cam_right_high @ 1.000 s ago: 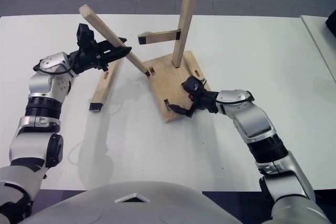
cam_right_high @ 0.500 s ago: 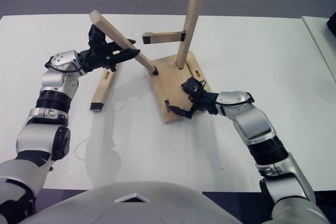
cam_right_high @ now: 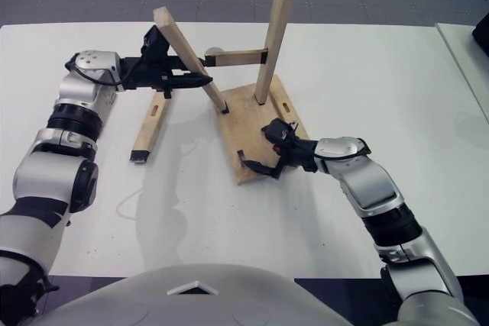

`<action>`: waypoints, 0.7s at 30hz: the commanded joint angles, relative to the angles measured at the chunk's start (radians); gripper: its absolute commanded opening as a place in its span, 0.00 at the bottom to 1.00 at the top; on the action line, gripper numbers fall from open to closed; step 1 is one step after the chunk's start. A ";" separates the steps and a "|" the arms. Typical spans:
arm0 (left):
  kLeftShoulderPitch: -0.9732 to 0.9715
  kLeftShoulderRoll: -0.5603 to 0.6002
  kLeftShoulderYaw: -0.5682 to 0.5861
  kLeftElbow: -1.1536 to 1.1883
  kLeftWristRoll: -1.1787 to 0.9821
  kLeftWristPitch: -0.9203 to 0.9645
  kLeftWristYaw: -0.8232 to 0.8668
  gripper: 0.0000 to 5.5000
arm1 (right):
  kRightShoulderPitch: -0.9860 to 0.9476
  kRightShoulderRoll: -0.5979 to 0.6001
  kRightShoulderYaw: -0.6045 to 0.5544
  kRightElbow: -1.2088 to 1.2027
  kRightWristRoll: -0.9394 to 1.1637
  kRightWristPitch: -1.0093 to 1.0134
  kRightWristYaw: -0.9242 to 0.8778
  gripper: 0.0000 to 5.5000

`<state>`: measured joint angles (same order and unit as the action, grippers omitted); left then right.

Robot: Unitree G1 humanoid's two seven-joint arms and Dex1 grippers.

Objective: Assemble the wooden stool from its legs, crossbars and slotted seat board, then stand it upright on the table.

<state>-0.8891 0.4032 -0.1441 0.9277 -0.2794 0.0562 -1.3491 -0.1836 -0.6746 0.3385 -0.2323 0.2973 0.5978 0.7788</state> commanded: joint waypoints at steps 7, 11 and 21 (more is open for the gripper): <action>0.253 0.052 -0.001 -0.085 0.023 0.040 -0.041 0.37 | 0.099 -0.048 0.053 0.077 -0.063 0.059 0.020 0.98; 0.273 0.056 0.006 -0.065 0.041 0.021 0.008 0.37 | 0.099 -0.050 0.054 0.085 -0.069 0.051 0.022 0.98; 0.201 0.023 -0.023 0.090 0.103 0.025 0.187 0.37 | 0.096 -0.067 0.067 0.095 -0.085 0.031 0.033 0.98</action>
<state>-0.7764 0.4091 -0.1081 0.8862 -0.3288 0.0319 -1.2911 -0.1689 -0.6820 0.3478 -0.2043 0.2956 0.5719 0.8029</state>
